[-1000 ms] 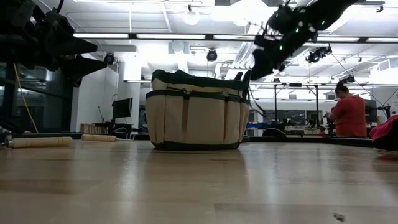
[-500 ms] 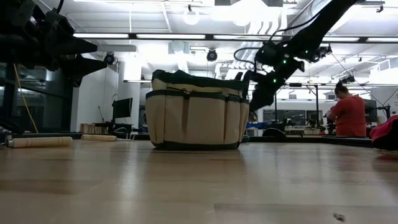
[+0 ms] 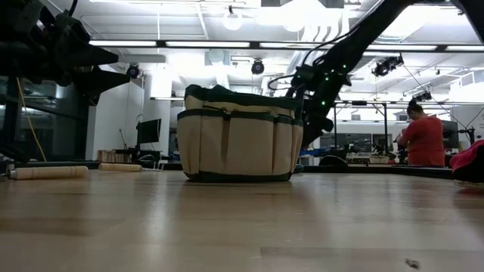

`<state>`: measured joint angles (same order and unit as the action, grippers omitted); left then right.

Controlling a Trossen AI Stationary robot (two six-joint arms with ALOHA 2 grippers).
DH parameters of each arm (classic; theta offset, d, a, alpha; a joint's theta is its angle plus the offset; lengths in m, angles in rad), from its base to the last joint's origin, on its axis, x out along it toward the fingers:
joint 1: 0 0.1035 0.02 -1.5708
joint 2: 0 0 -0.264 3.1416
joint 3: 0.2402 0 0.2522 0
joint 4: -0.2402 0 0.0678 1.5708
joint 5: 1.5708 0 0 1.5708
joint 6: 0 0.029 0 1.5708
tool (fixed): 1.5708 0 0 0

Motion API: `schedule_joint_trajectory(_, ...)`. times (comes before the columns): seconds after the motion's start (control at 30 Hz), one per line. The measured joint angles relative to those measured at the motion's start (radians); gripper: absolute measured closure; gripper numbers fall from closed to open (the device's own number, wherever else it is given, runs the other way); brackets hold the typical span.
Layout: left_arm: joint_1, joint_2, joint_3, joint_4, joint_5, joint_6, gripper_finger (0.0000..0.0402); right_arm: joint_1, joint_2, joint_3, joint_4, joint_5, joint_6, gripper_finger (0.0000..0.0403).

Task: Pick & Place Garden tools in Gardening bag
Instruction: Put the shear scissors into the gardening bag

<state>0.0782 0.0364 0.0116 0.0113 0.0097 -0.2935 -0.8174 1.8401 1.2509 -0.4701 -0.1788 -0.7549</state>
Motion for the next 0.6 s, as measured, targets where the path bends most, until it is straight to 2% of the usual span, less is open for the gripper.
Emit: schedule_joint_trajectory(0.6, 0.0, 0.0, 0.0, 0.0, 0.0, 0.0, 0.0158, -0.001, 0.135, 0.021, 0.034, 0.008, -0.086, 0.0233)
